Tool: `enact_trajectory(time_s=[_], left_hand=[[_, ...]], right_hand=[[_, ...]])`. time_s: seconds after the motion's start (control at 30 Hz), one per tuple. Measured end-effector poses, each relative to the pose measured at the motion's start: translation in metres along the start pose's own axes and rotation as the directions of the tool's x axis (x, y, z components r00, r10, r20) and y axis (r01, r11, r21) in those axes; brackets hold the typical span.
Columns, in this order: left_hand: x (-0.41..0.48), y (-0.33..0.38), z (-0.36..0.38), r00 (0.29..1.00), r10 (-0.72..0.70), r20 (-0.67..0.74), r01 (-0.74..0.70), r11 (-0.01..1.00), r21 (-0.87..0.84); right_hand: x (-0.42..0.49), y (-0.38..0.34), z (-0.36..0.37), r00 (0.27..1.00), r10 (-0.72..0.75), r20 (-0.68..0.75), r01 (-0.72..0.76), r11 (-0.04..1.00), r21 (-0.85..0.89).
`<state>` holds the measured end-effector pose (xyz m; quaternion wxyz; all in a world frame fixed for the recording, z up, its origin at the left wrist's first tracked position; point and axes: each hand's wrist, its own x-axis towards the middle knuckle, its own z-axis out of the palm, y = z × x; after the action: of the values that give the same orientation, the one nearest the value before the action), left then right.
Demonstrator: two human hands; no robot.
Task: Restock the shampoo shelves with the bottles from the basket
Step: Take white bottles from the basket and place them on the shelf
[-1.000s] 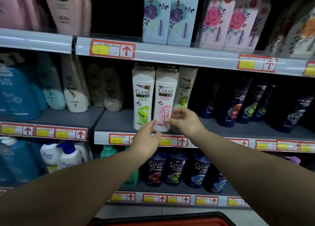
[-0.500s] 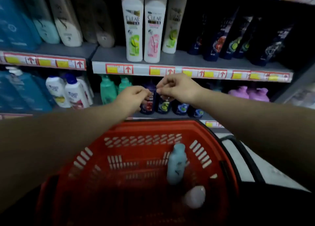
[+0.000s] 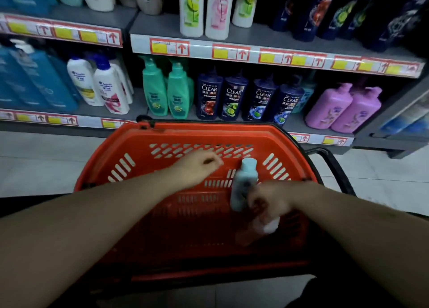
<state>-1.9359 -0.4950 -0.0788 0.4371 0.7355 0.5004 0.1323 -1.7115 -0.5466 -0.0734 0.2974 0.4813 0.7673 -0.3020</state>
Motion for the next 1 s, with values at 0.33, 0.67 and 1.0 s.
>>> enact_trajectory(time_s=[0.33,0.67,1.0], left_hand=[[-0.005,-0.045,0.025,0.993,-0.113,0.036,0.115,0.991,-0.063],[-0.010,-0.062,0.040,0.955,-0.080,0.286,0.159,0.951,-0.265],[-0.012,-0.049,0.023,0.977,-0.091,0.194,0.175,0.863,-0.475]], right_hand=[[0.026,0.001,0.024,0.992,-0.022,0.124,0.027,0.999,-0.037],[0.024,-0.003,-0.024,0.985,0.058,-0.164,0.074,0.715,0.695],[0.028,-0.028,-0.040,0.857,0.167,-0.488,0.348,0.511,0.786]])
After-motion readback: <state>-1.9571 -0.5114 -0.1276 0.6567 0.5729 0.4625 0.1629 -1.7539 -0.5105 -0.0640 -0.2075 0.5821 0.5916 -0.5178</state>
